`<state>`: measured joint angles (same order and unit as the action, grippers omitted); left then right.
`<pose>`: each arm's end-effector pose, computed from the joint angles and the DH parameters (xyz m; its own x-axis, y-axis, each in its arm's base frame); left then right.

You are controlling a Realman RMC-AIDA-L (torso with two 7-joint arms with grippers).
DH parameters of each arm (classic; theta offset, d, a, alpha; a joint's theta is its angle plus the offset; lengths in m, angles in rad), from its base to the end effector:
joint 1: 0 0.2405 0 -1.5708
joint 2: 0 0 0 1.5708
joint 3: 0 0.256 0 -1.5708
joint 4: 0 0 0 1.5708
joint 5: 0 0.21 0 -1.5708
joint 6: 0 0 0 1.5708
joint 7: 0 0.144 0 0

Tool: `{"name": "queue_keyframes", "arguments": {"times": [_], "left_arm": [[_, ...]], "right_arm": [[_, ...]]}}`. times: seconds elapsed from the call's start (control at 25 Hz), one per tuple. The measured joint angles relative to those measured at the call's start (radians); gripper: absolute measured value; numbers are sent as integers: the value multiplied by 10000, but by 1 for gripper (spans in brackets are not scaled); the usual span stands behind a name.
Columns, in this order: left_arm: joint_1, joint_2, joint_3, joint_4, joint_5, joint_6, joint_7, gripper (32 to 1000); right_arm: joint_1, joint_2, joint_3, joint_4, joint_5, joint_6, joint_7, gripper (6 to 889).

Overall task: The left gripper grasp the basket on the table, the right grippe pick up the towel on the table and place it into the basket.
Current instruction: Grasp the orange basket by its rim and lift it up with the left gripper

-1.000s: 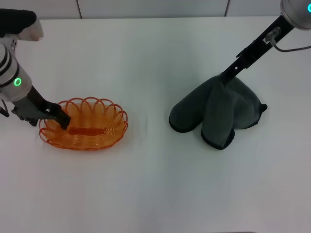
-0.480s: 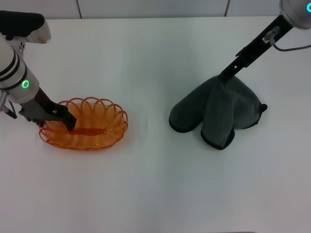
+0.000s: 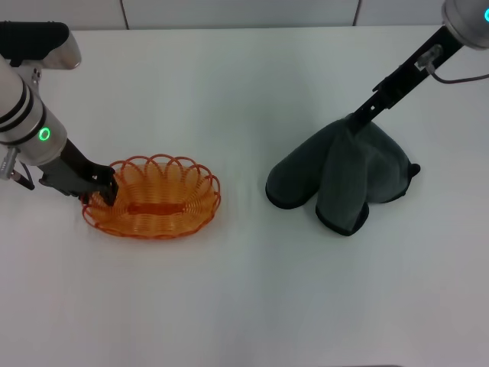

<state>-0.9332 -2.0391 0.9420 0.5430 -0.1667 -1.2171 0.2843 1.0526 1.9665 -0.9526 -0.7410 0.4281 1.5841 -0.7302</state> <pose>-0.2653 0.4078 -0.0121 0.2325 0.9726 -0.0080 0.7611 -0.1871 -0.6211 0.1620 0.4262 0.0270 0.6525 -0.7230 0.2269 -0.6381 -0.6857 -0.3502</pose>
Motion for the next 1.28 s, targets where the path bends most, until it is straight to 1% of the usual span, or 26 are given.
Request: {"name": "queue_keyframes", "arguments": {"times": [0.2, 0.36, 0.52, 0.76, 1.28], "left_arm": [[-4, 16, 52, 13, -81, -37, 20, 404], [-14, 20, 44, 42, -82, -56, 38, 252], [-18, 21, 21, 56, -82, -65, 70, 157], [-24, 21, -1, 70, -82, -71, 104, 131], [-25, 24, -2, 96, -108, -124, 159, 128]], "right_arm": [[-5, -1, 0, 1, -1, 4, 0, 845], [-17, 0, 0, 1, -2, 5, 1, 845], [-19, 0, 0, 1, -2, 5, 0, 845], [-19, 0, 0, 1, -2, 4, 0, 845], [-34, 0, 0, 1, -2, -11, 0, 845]]}}
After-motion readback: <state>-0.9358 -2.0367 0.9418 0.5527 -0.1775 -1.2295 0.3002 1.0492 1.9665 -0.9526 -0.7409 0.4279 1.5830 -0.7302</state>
